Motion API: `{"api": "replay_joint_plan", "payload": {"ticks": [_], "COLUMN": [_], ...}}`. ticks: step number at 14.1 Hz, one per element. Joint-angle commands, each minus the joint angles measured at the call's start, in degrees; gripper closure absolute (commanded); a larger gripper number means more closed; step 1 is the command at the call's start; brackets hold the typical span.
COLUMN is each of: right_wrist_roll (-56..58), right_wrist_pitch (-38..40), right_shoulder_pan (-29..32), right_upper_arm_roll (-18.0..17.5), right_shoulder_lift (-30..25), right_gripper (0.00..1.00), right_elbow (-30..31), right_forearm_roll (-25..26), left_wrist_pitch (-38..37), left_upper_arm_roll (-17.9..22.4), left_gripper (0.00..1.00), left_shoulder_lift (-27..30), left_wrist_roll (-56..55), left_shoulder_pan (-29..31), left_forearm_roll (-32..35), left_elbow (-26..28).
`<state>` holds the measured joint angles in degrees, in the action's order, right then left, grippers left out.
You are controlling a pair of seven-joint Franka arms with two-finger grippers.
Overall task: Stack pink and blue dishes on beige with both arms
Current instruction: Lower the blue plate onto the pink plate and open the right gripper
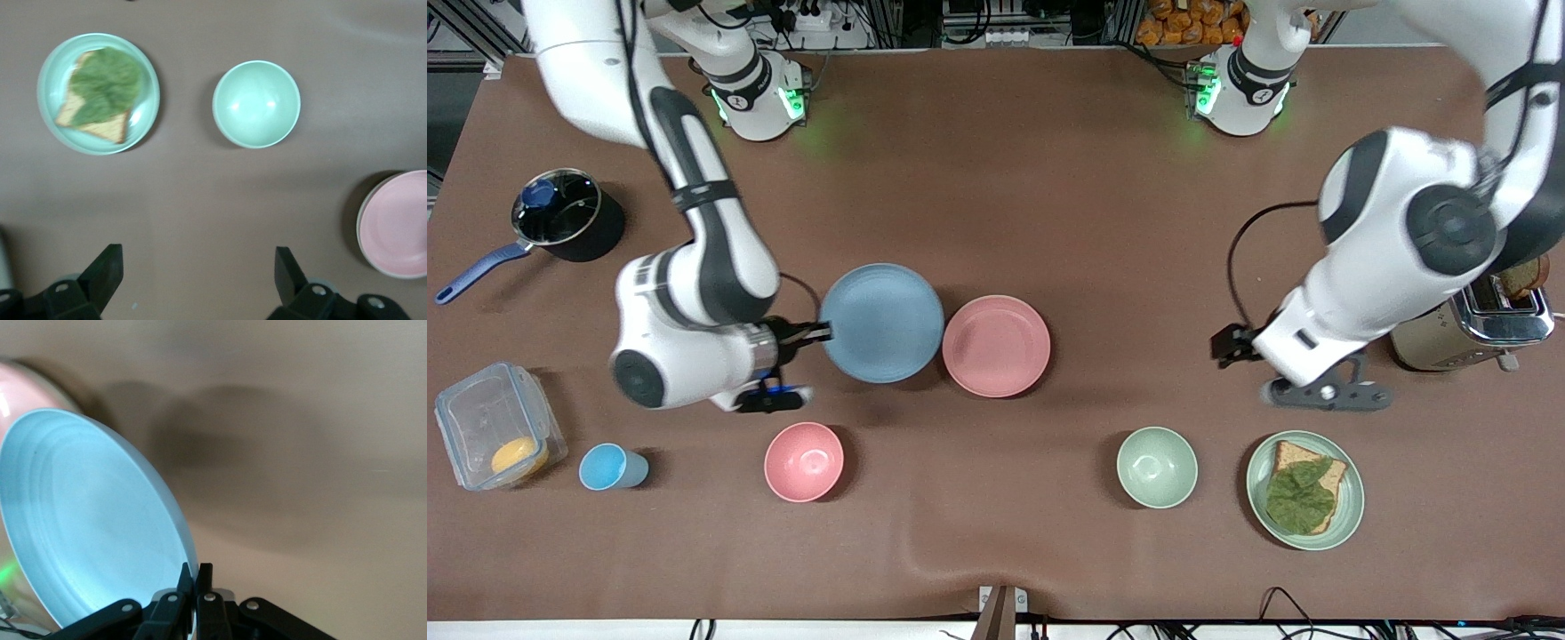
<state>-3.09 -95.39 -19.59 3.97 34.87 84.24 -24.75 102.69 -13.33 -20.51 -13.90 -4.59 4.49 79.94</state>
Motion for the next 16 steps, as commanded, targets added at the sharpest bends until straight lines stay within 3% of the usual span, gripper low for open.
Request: {"api": "replay_joint_plan", "payload": {"ticks": [1, 4, 6, 7, 12, 13, 14, 15, 16], "right_wrist_roll": [-1.47, -1.74, -1.66, -1.66, -1.66, -1.74, -1.66, -1.31, -1.48], "right_wrist_pitch": [-3.29, -11.11, -14.64, -16.13, -22.91, -22.91, -23.17, -23.44, -23.44], "right_shoulder_pan": [-2.82, -6.51, -8.09, -8.71, -11.44, -11.44, -11.44, -11.35, -11.26], "right_upper_arm_roll": [0.77, 0.77, 0.77, 0.77, 0.77, 0.69, 0.77, 0.77, 0.77], "right_shoulder_lift": [2.04, 4.76, 6.52, 7.14, 9.95, 9.95, 9.95, 9.69, 9.34], "right_gripper": [1.00, 1.00, 1.00, 1.00, 1.00, 0.89, 0.18, 0.00, 0.00], "right_elbow": [-0.92, -0.92, -1.01, -1.10, -1.19, -1.19, -1.19, -1.19, -1.45], "right_forearm_roll": [-4.24, -6.18, -8.46, -9.43, -11.72, -11.81, -11.99, -12.07, -11.99], "left_wrist_pitch": [-6.07, -9.62, -5.69, -5.40, -5.48, -5.48, -5.48, -5.48, -5.48], "left_upper_arm_roll": [3.12, 12.69, 13.68, 13.69, 13.77, 13.69, 13.51, 13.42, 13.42], "left_gripper": [0.00, 0.00, 0.00, 0.00, 0.00, 0.00, 0.00, 0.00, 0.00], "left_shoulder_lift": [8.37, 14.95, 20.49, 21.38, 20.60, 20.43, 20.43, 20.43, 20.34], "left_wrist_roll": [2.73, 4.49, 6.85, 7.82, 11.52, 11.52, 11.35, 11.26, 11.17], "left_shoulder_pan": [1.07, -2.34, -1.56, -1.65, -0.07, -0.07, -0.15, -0.15, -0.07], "left_forearm_roll": [-2.28, -3.42, -4.13, -3.52, -3.25, -3.25, -3.25, -3.25, -3.17], "left_elbow": [3.20, 8.54, 17.14, 18.66, 17.36, 16.57, 16.56, 16.39, 16.30]}}
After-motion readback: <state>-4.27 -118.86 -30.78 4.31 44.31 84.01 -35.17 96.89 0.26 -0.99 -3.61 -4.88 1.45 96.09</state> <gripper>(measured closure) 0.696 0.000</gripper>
